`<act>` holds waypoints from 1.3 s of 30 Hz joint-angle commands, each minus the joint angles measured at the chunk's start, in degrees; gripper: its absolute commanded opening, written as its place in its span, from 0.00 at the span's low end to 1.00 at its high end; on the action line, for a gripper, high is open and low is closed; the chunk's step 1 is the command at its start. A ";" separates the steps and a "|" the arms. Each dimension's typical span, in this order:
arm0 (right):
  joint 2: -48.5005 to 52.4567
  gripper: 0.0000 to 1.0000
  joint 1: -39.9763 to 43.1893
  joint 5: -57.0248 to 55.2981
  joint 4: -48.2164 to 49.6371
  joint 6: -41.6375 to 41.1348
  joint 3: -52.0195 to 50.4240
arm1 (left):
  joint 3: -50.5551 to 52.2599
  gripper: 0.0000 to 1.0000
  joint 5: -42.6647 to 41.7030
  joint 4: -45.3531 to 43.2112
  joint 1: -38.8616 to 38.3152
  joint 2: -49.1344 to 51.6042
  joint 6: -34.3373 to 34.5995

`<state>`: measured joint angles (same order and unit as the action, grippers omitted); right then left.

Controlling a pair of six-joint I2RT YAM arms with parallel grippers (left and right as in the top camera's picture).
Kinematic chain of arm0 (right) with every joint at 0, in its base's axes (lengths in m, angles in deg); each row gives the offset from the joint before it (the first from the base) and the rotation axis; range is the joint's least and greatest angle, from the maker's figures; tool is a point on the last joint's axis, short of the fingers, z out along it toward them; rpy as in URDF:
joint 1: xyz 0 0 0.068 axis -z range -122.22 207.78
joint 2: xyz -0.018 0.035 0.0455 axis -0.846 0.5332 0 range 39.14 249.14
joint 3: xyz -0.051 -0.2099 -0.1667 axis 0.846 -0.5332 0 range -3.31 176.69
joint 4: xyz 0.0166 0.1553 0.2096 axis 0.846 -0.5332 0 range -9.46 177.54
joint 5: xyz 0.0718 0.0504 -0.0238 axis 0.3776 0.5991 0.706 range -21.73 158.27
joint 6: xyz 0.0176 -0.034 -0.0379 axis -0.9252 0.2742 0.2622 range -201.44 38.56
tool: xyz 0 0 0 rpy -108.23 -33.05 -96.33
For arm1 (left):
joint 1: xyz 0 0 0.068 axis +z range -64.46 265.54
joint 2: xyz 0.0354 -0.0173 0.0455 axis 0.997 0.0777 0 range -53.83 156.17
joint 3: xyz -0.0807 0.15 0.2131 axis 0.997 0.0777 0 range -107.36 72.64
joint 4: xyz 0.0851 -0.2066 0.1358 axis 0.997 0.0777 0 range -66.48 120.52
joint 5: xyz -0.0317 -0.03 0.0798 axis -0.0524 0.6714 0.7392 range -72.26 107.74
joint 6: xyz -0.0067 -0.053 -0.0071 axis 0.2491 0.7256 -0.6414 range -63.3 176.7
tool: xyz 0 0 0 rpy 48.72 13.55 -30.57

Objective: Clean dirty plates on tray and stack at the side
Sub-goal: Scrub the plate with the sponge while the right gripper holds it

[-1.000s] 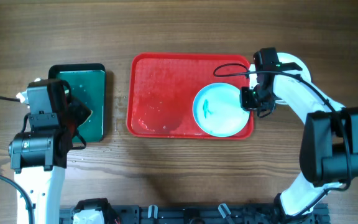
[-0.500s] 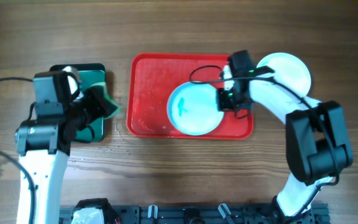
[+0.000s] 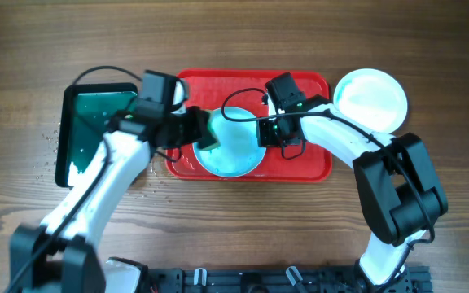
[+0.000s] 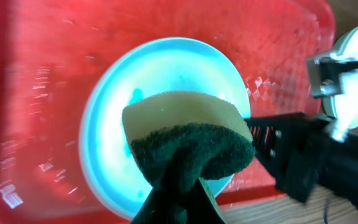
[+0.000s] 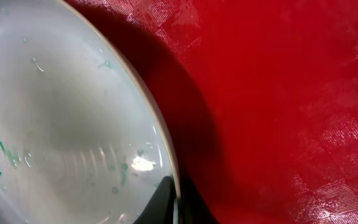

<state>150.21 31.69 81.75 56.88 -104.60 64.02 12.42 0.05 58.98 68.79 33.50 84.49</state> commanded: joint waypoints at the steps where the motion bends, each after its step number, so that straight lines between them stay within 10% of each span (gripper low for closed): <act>1: 1.99 0.05 -0.37 -0.59 -0.13 -1.03 -0.35 | 0.24 0.04 -0.92 -4.92 -1.92 7.72 4.72; 10: 1.99 0.05 -0.37 -0.59 0.42 -1.03 -0.35 | 0.24 0.04 -6.16 -14.21 -5.03 21.62 5.84; 25: 1.99 0.05 -0.37 -1.25 0.09 -0.85 -0.35 | 0.22 0.04 43.32 0.76 -6.25 15.98 5.57; 30: 1.99 0.04 -0.37 -1.25 -0.09 -0.90 -0.35 | 0.22 0.04 40.09 0.11 -6.25 10.38 5.68; 39: 1.99 0.04 -0.37 -1.22 -0.44 -1.01 -0.35 | 0.24 0.04 7.41 -7.82 -6.29 9.44 5.70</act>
<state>150.47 30.86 83.43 57.54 -105.49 64.02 12.18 20.16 52.14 62.47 43.64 90.05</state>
